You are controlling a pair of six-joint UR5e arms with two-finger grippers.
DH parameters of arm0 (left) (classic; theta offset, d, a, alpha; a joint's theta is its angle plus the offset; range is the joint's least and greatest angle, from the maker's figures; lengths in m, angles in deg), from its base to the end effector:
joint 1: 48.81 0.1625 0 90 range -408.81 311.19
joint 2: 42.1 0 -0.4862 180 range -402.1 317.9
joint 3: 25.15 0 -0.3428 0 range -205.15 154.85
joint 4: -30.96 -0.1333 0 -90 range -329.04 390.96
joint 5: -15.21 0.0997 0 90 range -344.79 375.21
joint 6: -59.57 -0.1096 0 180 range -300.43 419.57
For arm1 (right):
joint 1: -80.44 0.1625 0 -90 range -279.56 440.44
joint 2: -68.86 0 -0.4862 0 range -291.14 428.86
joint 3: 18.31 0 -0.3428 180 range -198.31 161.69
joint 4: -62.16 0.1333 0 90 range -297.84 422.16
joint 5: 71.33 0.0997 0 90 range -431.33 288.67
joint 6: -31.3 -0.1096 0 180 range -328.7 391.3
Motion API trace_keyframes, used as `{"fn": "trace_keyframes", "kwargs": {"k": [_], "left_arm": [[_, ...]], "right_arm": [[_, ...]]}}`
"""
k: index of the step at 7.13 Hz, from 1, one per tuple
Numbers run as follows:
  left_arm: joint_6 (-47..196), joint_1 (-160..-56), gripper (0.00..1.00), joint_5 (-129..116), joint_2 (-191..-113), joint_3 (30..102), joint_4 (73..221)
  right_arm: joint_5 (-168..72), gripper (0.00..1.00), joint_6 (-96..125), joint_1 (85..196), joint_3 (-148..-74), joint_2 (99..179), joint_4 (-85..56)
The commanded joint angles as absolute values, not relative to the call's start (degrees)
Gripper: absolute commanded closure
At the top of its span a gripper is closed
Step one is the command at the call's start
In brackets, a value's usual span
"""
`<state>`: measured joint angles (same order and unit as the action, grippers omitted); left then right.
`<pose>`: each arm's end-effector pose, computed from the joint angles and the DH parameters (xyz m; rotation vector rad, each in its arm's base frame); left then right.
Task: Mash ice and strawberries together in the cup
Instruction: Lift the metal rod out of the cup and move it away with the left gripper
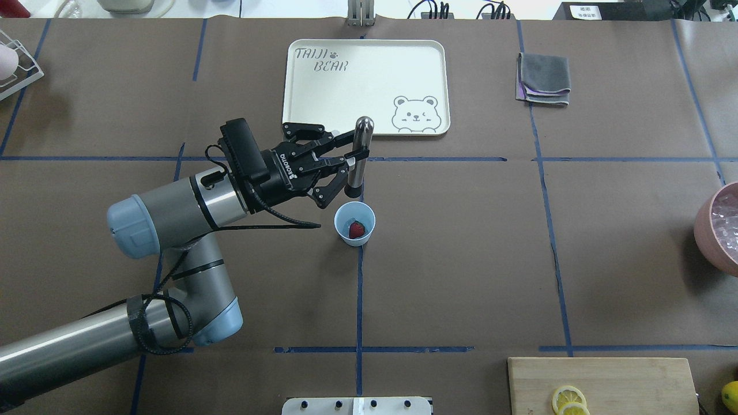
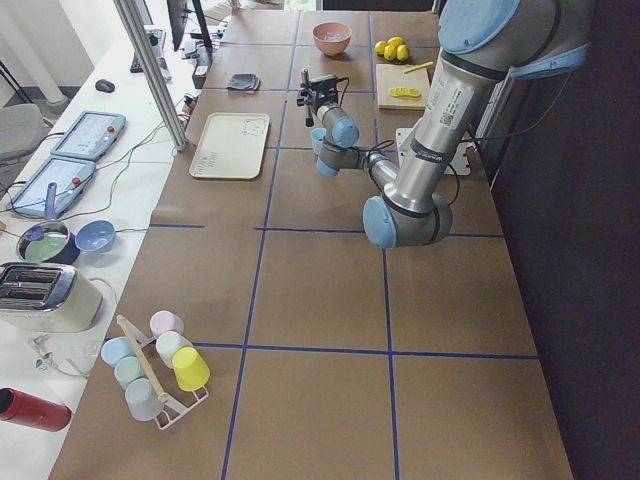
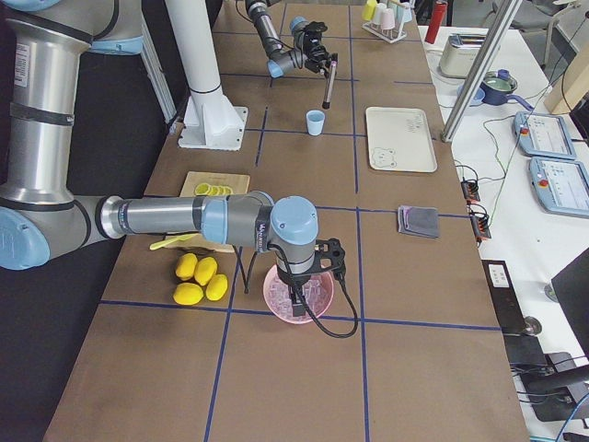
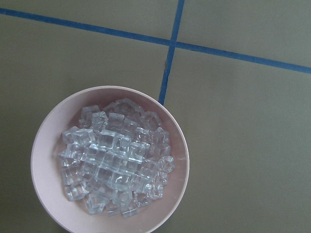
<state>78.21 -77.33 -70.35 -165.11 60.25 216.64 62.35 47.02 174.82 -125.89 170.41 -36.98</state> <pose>0.4604 -0.4115 0.2633 1.7003 1.3711 0.3444 0.0833 -0.3334 0.6874 0.0823 -0.7604 -0.1675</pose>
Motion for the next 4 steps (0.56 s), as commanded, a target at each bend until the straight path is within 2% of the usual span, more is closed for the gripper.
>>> {"fn": "trace_keyframes", "kwargs": {"k": [1,4], "left_arm": [[81.09,-78.43,1.00,-70.22,-163.84,70.35,197.26],[80.76,-80.27,1.00,-70.66,-163.75,81.95,166.00]], "right_arm": [[62.35,0.01,47.03,174.75,-125.98,170.29,-36.98],[62.35,0.01,47.04,174.74,-125.89,170.29,-36.98]]}}
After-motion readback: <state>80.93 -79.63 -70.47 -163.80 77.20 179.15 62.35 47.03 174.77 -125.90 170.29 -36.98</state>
